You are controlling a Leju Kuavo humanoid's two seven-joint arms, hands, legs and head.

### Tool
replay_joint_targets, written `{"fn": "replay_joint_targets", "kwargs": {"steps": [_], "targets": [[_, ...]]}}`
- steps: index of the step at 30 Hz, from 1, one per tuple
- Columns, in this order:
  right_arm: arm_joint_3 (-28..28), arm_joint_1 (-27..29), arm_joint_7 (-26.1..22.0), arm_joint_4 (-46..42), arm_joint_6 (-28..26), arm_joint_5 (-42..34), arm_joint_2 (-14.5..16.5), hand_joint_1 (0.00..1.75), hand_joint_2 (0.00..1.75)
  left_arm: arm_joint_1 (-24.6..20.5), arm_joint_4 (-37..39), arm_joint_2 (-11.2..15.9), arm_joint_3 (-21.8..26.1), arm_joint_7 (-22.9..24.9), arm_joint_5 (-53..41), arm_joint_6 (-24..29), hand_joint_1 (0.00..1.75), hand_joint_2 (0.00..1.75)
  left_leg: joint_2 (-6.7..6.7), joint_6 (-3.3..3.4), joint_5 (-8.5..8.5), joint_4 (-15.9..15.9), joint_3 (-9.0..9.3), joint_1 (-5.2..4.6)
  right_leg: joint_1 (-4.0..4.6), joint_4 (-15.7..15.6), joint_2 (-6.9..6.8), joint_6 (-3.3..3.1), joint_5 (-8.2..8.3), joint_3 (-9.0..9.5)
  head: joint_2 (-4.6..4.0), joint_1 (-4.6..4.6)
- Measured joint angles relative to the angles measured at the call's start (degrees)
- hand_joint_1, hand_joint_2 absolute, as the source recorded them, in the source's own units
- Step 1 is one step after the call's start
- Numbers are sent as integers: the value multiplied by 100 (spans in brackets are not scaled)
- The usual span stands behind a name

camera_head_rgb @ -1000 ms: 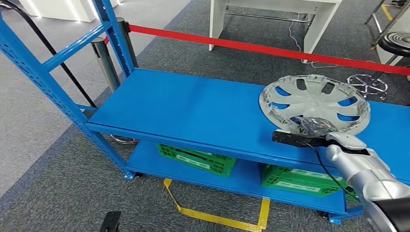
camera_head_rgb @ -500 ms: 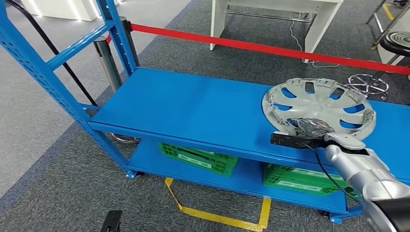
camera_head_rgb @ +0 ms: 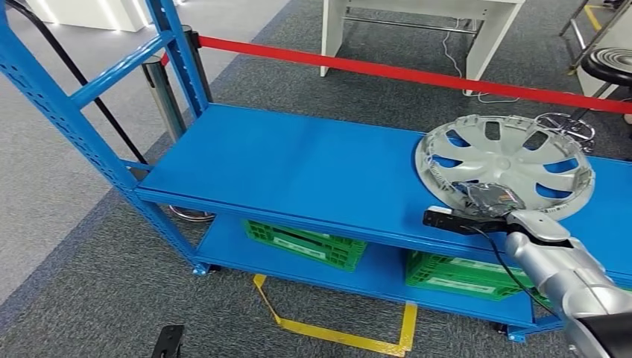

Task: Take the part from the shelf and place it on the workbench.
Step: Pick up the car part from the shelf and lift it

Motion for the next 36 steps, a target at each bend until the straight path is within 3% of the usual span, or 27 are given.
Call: {"fn": "replay_joint_targets", "kwargs": {"steps": [3,4,6,7,8,9,10,12,13,14,17,19,22,23,24,25,27,28,30,33,34,36], "targets": [[5,222,2,-150,-619,113,-25,175,175,10,0,-1,1,-21,33,32,0,0,9,129,37,-22,-12,2,-26,103,0,74,-101,-90,0,11],[13,333,30,-247,-873,186,-35,175,175,13,0,-2,1,-34,48,57,0,0,13,167,51,-33,-21,5,-31,339,-4,89,-249,-216,0,17],[62,573,171,-501,-1367,434,-67,175,175,35,0,-4,1,-73,63,110,0,0,17,214,56,-34,-48,-9,-33,1104,-10,101,-626,-589,0,26],[97,695,256,-648,-1568,578,-92,175,175,57,0,-5,1,-97,68,135,0,0,14,225,55,-33,-57,-17,-34,1478,-10,103,-758,-771,0,26],[133,807,337,-806,-1723,714,-126,175,175,82,0,-5,0,-118,74,154,0,0,9,230,53,-32,-60,-22,-34,1677,-10,103,-781,-875,0,26],[165,906,391,-960,-1811,806,-158,175,175,108,0,-6,0,-133,80,172,0,0,2,231,50,-30,-58,-25,-35,1661,-10,97,-697,-879,0,27],[189,985,431,-1111,-1862,867,-189,175,175,129,0,-8,0,-144,85,184,0,0,-7,228,45,-28,-54,-26,-37,1419,-11,87,-520,-778,0,27],[231,1103,474,-1387,-1911,938,-243,175,175,150,0,-13,0,-162,93,196,0,0,-19,202,26,-17,-50,-37,-33,635,-15,58,-142,-419,0,28],[249,1159,478,-1524,-1918,959,-267,175,175,153,0,-16,0,-173,97,196,0,0,-23,177,15,-8,-56,-46,-28,330,-15,44,-49,-264,1,23],[267,1226,476,-1667,-1918,976,-289,175,175,158,0,-18,0,-183,102,200,0,0,-25,150,9,-2,-62,-55,-19,152,-12,33,-20,-170,1,19],[312,1477,475,-2182,-1865,995,-353,175,175,176,0,-20,1,-293,145,235,0,0,-27,66,-9,10,-65,-49,-12,70,-7,-23,-37,-109,0,12],[339,1693,497,-2578,-1828,999,-425,175,175,179,0,-13,9,-511,204,281,0,0,-17,10,-178,244,-159,-45,-30,48,-29,-84,-32,-84,0,-7],[361,2117,528,-3211,-1799,952,-549,175,175,198,0,3,34,-888,284,425,0,131,-8,-40,-670,1283,-643,-43,-25,45,-64,-144,-54,-70,0,-26],[367,2261,527,-3423,-1783,921,-582,175,175,211,0,6,46,-970,305,476,0,175,-7,-43,-728,1540,-767,-44,-20,47,-65,-152,-62,-66,0,-26],[374,2389,522,-3618,-1764,894,-615,175,175,221,0,8,58,-1023,323,522,0,175,-7,-38,-674,1601,-805,-45,-16,49,-60,-156,-70,-59,0,-27],[384,2504,516,-3790,-1742,873,-641,175,175,226,0,9,69,-1048,331,561,0,175,-7,-22,-515,1440,-742,-47,-12,50,-54,-159,-79,-46,0,-27],[407,2696,505,-4076,-1711,855,-693,175,175,221,0,19,85,-1061,334,623,0,175,-8,40,-96,707,-431,-66,-1,54,-47,-149,-104,-17,0,-25],[420,2769,501,-4189,-1702,853,-717,175,175,217,0,24,93,-1063,327,643,0,175,-7,73,29,361,-285,-78,8,63,-42,-135,-116,-19,0,-23],[446,2877,491,-4387,-1695,850,-761,175,175,207,0,31,106,-1063,306,656,0,175,-6,116,71,45,-170,-103,18,77,-37,-91,-121,-53,1,-20],[499,2999,465,-4664,-1695,843,-821,175,175,203,0,36,110,-1027,292,685,0,175,-10,181,83,-44,-156,-96,-7,125,-42,-10,-180,-120,1,-17],[516,3035,459,-4758,-1698,833,-840,175,175,200,0,36,111,-984,294,702,0,175,-11,209,96,-71,-145,-86,-16,269,-41,13,-279,-194,1,-9],[542,3114,446,-4932,-1703,792,-862,175,175,195,0,24,113,-885,306,716,0,175,-12,244,105,-93,-134,-79,-31,893,-36,50,-598,-496,1,6]]}}
